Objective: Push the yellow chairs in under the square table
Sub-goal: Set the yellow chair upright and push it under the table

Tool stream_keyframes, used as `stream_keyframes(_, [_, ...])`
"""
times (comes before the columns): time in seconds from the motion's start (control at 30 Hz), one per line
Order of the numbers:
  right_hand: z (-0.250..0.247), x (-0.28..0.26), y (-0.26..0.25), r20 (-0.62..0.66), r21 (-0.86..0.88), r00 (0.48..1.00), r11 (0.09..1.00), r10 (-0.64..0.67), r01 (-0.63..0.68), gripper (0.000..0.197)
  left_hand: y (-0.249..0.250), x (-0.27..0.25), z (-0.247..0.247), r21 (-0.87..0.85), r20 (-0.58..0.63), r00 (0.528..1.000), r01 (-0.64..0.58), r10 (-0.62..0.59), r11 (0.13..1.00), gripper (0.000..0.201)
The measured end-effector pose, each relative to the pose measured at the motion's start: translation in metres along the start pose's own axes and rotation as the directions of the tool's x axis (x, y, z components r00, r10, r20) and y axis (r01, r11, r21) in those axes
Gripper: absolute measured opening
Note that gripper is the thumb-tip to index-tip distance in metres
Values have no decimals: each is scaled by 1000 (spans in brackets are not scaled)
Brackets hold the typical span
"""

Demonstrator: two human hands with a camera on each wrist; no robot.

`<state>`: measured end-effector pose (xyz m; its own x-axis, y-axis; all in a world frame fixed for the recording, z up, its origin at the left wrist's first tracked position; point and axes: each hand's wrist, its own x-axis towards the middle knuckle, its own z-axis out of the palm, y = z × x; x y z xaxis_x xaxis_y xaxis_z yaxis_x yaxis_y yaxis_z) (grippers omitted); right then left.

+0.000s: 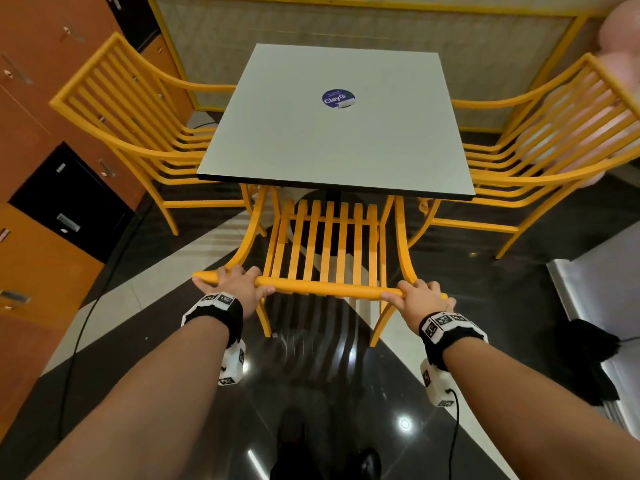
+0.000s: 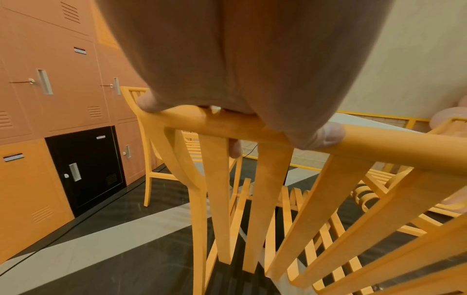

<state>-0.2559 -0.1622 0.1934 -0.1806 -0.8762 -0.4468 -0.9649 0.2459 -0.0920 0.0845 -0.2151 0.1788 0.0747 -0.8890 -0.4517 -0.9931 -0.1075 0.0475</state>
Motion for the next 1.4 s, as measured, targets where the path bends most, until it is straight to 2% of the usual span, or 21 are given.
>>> stream_keyframes(0.1, [-8,13,-7,8,-24,999,999,35,-35,89,5,15,-6,-5,-1,1000,-1,1,1000,50])
stream_keyframes(0.2, [-13,28,-11,19,-33,998,997,66,-65,67,11,28,-13,-5,5,1000,5,-5,1000,50])
stream_keyframes(0.33, [-14,46,-15,23,-8,995,996,93,-93,56,14,42,-21,2,7,1000,10,-10,1000,51])
stream_keyframes(0.6, [-17,66,-22,-2,10,995,995,95,-95,55,14,65,-31,16,-13,1000,-1,1,1000,54])
stream_keyframes(0.77, [-20,74,-20,26,11,996,996,87,-87,53,16,67,-32,24,-36,999,-14,15,1000,56])
stream_keyframes(0.9, [-19,72,-21,5,47,995,994,100,-100,55,13,58,-25,-76,-102,995,-17,9,997,63])
stream_keyframes(0.97, [-18,66,-21,-51,45,995,995,90,-88,54,12,49,-16,-138,-137,991,-10,-9,990,67])
stream_keyframes(1.1, [-12,46,-15,-222,-23,975,999,25,-31,56,5,16,8,-204,-191,981,-53,14,977,68])
stream_keyframes(1.27, [2,13,-14,-324,-145,926,977,-196,156,53,-22,-28,47,-292,-64,998,7,-26,956,61])
stream_keyframes(1.33, [14,-1,-18,-288,-150,925,966,-248,212,51,-40,-45,67,-308,14,999,46,-44,950,57])
stream_keyframes(1.4, [33,-14,-21,-196,-145,936,953,-291,266,49,-63,-62,87,-340,97,995,65,-34,938,50])
